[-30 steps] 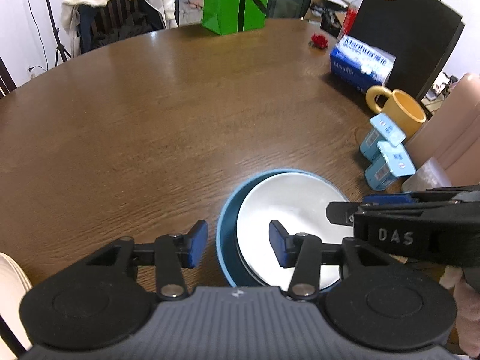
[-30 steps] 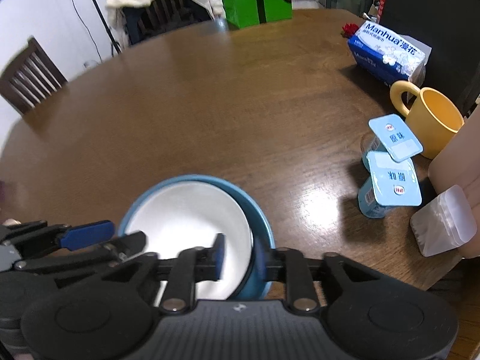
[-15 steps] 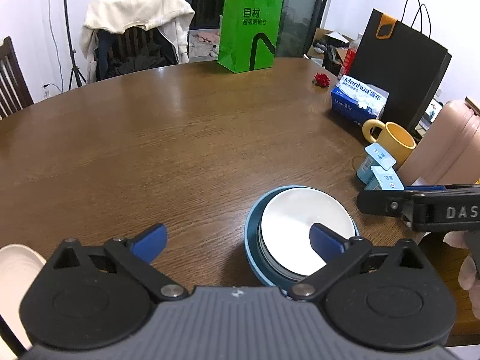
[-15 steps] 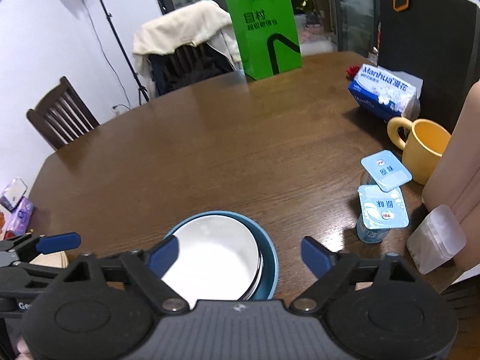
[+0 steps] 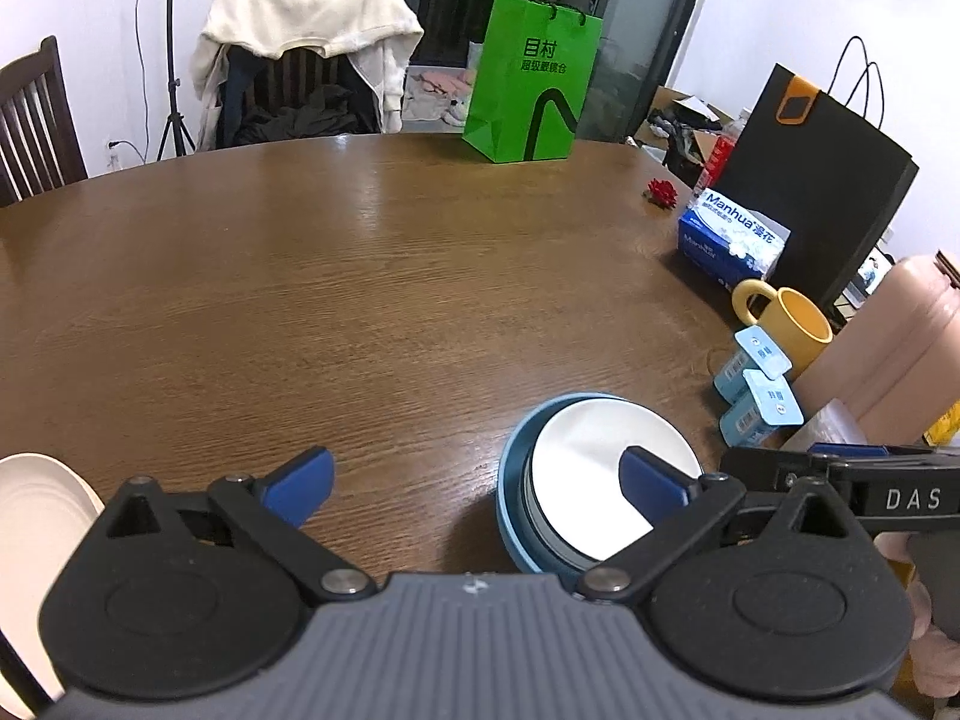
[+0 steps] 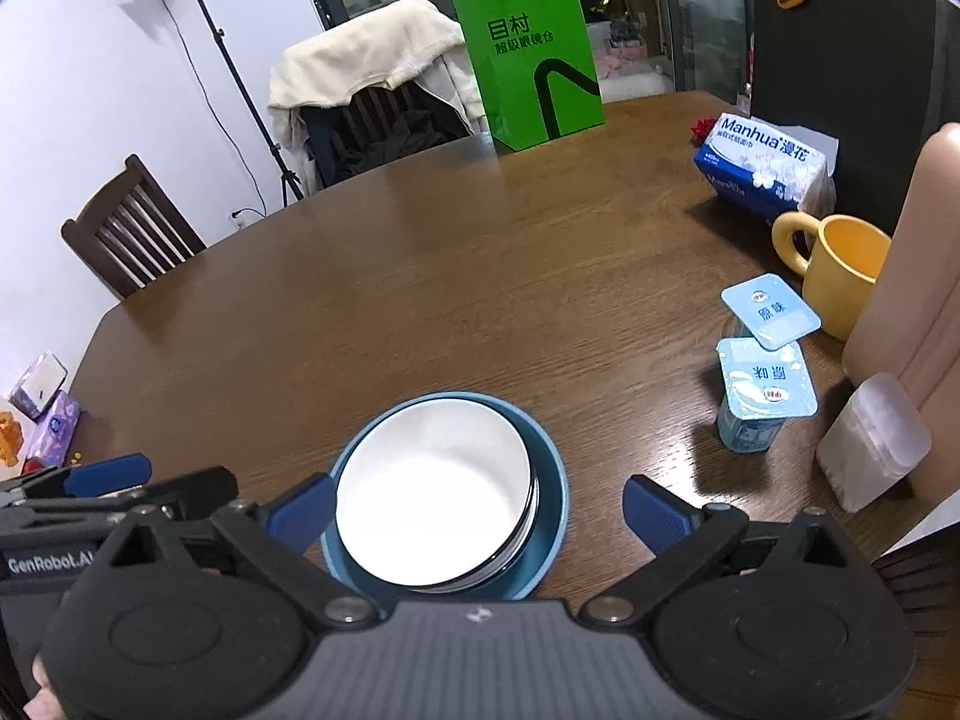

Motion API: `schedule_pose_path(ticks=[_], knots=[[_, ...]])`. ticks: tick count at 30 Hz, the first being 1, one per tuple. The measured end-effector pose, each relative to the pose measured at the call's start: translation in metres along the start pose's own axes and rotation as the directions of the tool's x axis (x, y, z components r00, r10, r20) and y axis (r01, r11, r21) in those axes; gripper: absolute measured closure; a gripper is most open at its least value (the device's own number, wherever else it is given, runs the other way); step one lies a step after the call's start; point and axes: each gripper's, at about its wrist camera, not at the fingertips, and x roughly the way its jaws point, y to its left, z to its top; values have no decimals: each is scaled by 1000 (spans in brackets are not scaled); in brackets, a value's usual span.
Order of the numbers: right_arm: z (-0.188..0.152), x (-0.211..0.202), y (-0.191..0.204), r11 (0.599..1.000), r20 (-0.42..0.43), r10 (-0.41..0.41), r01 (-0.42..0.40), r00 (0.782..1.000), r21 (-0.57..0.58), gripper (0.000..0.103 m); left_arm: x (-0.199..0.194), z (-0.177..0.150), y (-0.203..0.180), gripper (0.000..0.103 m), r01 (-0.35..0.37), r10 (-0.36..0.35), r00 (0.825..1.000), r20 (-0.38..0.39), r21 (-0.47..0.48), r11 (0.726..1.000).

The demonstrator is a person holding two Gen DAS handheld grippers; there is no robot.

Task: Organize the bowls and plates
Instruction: 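Move both open tools to the rim of the blue bowl stack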

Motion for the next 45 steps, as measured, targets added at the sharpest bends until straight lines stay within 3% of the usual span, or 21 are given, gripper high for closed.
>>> schedule_pose_path(ticks=[20,45], knots=[[6,23,-12,999,-72,-20,22,997,31,1,25,4,2,0,37,-38,998,-44,-32,999],[7,69,-22,998,-199,-51,56,979,18,2,78,-2,8,0,60,-77,982,-174,-102,993]])
